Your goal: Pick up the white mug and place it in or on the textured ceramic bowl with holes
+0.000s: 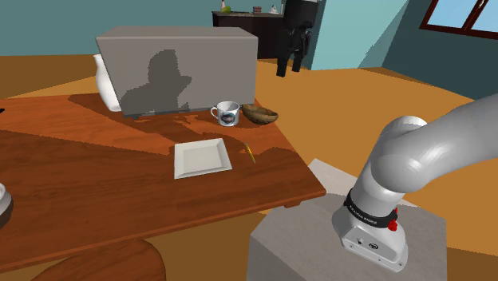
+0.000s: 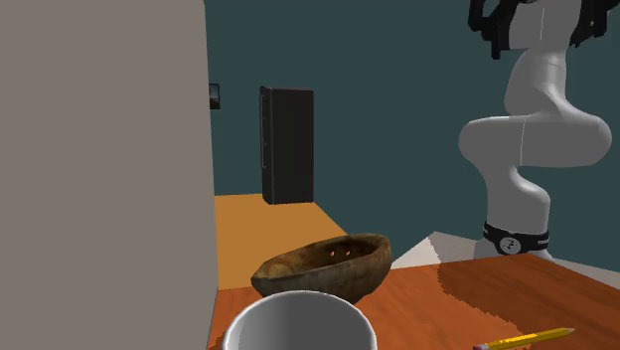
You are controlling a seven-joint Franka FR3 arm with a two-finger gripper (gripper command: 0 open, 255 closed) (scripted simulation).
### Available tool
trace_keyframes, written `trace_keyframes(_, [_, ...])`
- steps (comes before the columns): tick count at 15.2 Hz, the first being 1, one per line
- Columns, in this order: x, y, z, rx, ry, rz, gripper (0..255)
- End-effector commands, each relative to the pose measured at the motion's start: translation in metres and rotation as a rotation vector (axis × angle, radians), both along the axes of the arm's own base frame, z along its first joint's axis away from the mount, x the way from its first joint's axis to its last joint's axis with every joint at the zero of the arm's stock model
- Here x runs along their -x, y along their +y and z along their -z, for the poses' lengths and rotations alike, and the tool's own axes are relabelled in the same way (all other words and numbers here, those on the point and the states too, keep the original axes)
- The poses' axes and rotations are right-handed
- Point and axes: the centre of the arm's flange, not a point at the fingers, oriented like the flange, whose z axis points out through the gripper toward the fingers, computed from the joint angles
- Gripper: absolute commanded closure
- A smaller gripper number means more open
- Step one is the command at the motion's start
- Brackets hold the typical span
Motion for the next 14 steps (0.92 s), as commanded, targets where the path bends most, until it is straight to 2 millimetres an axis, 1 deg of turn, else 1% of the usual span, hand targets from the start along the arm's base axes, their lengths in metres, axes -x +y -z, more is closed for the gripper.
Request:
trace_keyframes(1, [0.000, 0.000, 0.000, 0.000, 0.000, 0.000, 0])
trace_keyframes(14, [-0.138, -0.055, 0.090, 0.011, 0.025, -0.003, 0])
